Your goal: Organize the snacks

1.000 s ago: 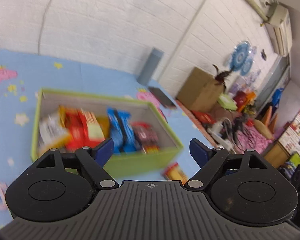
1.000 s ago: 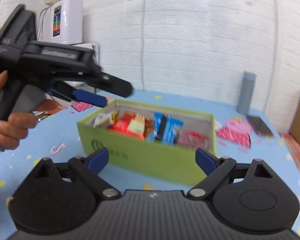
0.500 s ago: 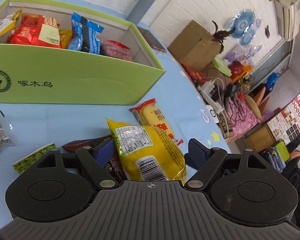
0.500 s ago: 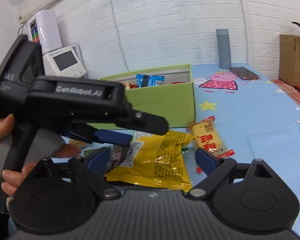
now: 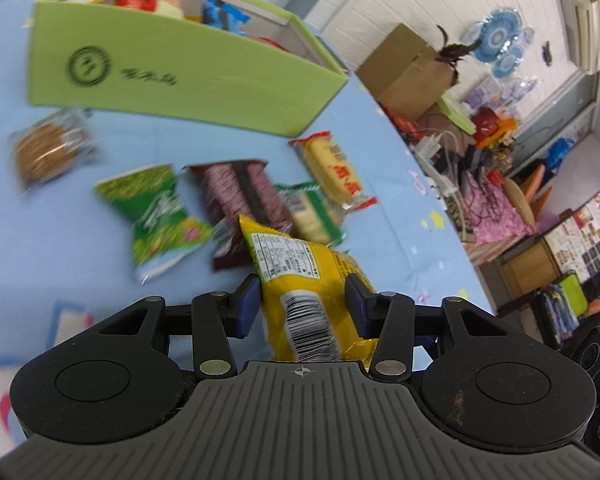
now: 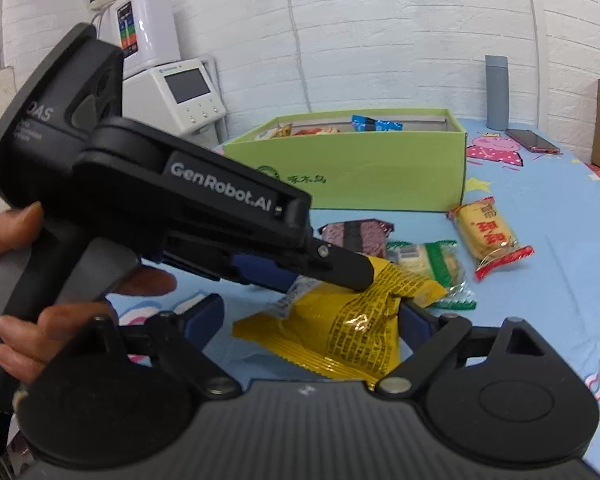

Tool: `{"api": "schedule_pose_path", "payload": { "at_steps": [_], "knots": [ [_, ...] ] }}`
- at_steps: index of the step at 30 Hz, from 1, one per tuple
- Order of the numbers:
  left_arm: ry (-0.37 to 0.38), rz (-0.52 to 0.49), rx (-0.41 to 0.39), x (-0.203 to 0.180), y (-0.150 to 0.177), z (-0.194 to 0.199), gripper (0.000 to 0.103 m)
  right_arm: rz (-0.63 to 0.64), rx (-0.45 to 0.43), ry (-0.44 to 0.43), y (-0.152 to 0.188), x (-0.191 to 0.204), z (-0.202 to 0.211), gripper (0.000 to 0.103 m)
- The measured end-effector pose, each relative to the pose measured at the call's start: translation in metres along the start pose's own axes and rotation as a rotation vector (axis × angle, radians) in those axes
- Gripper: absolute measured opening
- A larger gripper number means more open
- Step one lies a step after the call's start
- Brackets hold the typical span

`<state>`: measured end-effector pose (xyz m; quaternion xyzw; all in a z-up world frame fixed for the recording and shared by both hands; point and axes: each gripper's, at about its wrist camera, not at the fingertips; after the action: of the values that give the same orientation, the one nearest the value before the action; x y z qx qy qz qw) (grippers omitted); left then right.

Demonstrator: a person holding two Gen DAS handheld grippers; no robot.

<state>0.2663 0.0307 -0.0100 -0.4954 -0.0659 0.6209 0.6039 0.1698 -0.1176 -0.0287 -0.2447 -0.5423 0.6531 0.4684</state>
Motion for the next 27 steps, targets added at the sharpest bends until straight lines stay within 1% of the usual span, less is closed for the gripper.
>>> {"api": "schedule_pose_path", "payload": {
  "at_steps": [2, 4, 9, 12, 14, 16, 18, 21, 23, 26, 27],
  "knots": [
    [-0.033, -0.014, -0.020, 0.000, 0.009, 0.012, 0.029, -0.018, 0.013, -0.023, 0.006, 0.008, 0.003, 0.092],
    [-0.033, -0.013, -0.031, 0.000, 0.015, 0.022, 0.029, -0.021, 0.021, -0.036, 0.009, 0.015, 0.005, 0.092],
    [-0.045, -0.025, -0.085, 0.001, 0.023, 0.048, 0.029, 0.029, 0.011, -0.043, 0.009, 0.038, 0.015, 0.093],
    [-0.041, -0.030, -0.103, -0.001, 0.024, 0.055, 0.032, 0.042, 0.005, -0.040, 0.009, 0.045, 0.021, 0.094],
    [-0.038, -0.028, -0.109, 0.000, 0.025, 0.058, 0.038, 0.050, -0.003, -0.032, 0.009, 0.047, 0.025, 0.094],
    [-0.030, -0.018, -0.123, 0.001, 0.028, 0.063, 0.056, 0.053, -0.007, -0.023, 0.011, 0.049, 0.029, 0.094],
    [-0.023, -0.002, -0.150, 0.008, 0.032, 0.074, 0.061, 0.060, -0.003, -0.004, 0.015, 0.049, 0.035, 0.094],
    [-0.007, 0.056, -0.172, 0.023, 0.034, 0.085, 0.061, 0.072, 0.011, 0.040, 0.024, 0.048, 0.048, 0.094],
    [-0.008, 0.082, -0.183, 0.030, 0.032, 0.088, 0.060, 0.059, 0.003, 0.060, 0.025, 0.046, 0.055, 0.094],
    [-0.026, 0.102, -0.191, 0.036, 0.028, 0.085, 0.058, 0.045, -0.036, 0.055, 0.018, 0.044, 0.056, 0.094],
    [-0.022, 0.113, -0.187, 0.038, 0.027, 0.083, 0.057, 0.045, -0.042, 0.054, 0.016, 0.044, 0.054, 0.094]
  ]
}}
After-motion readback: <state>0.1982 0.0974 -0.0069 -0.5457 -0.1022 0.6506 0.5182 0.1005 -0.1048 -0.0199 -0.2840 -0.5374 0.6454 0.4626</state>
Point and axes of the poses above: each gripper's, at about its wrist camera, not at the fingertips, and z roughly against the way its jaws point, x to its left, y to its underside, and after that the axes turned 15 degrees about -x, right-handed
